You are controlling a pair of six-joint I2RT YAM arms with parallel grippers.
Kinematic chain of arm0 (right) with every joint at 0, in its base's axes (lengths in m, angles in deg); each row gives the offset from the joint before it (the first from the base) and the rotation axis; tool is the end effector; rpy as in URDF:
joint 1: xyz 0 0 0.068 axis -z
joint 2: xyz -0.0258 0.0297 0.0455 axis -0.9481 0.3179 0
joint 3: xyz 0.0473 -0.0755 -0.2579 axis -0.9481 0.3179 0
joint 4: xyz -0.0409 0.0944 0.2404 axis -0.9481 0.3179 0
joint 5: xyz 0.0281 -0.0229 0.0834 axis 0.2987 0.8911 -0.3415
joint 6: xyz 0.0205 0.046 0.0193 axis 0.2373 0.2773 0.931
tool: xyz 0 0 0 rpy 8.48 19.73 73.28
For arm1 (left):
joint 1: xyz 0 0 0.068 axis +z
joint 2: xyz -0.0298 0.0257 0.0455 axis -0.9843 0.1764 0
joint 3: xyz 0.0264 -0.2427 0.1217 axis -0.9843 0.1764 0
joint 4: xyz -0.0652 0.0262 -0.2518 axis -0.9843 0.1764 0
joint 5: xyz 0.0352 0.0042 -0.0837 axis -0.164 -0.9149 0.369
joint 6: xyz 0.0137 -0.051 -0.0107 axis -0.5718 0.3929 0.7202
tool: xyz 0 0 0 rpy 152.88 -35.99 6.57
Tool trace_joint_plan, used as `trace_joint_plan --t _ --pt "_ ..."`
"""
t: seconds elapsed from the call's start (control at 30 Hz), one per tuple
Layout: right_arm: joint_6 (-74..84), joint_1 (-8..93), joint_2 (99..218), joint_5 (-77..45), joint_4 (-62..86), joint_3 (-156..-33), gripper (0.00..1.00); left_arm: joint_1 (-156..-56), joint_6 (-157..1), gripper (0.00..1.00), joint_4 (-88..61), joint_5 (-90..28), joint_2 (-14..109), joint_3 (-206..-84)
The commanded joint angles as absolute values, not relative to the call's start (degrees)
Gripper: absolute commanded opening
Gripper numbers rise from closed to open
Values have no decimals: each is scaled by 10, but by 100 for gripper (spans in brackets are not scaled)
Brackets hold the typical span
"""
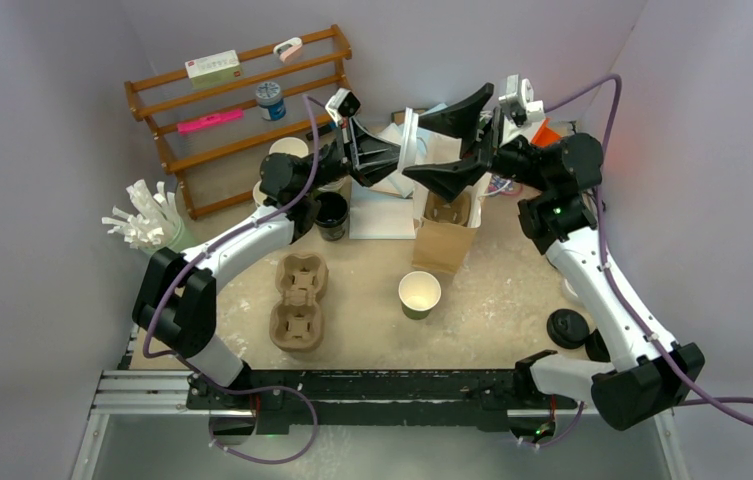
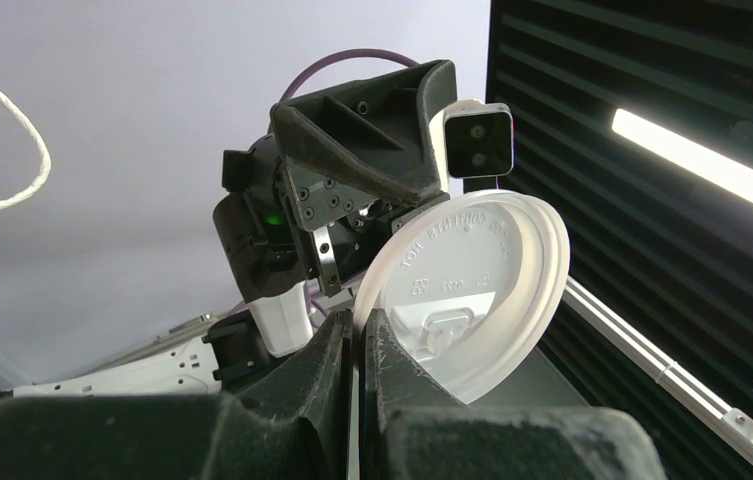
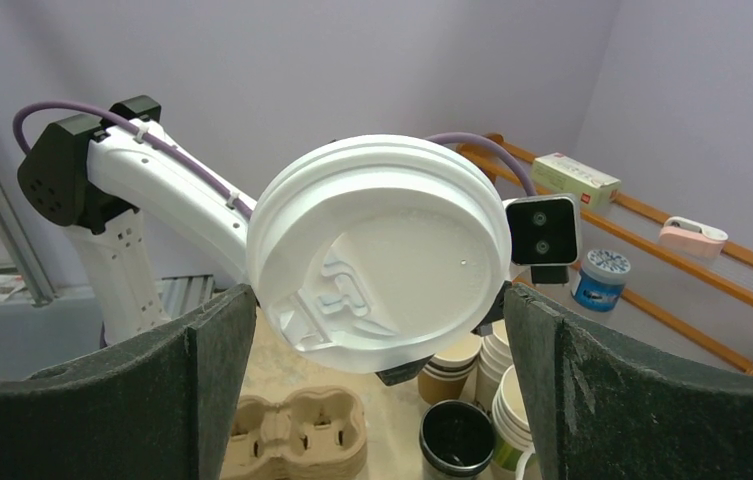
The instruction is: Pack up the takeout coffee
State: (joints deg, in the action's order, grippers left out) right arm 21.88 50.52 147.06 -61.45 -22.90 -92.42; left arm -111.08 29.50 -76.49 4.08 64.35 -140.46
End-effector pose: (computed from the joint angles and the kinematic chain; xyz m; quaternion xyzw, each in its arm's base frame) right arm 0.2159 0.1133 0.4963 -0.3965 0.3986 0.4864 0.6688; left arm 0.2880 -0.2033 0.3962 -0.0277 0.5106 -0.8568 0.0656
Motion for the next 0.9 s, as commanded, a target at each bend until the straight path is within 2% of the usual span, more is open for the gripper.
trace_joint_plan --t 0.0,0.33,0.67,0.7,0.8,0.87 --pt "230 503 1476 -624 -269 -931 93 -1109 429 2 -786 45 630 -1417" --pt "238 503 1479 -623 -272 -929 86 -1109 433 5 -794 46 631 -1410" --pt "227 503 1477 -618 -257 -931 77 -1109 440 13 -806 45 631 -1398" --pt "227 503 1477 -616 -256 -930 77 -1109 440 15 -806 45 631 -1397" --pt "222 503 1473 -609 -247 -929 77 -1108 439 34 -810 38 629 -1389" --pt "215 503 1470 -602 -233 -928 77 -1104 440 42 -817 31 626 -1382"
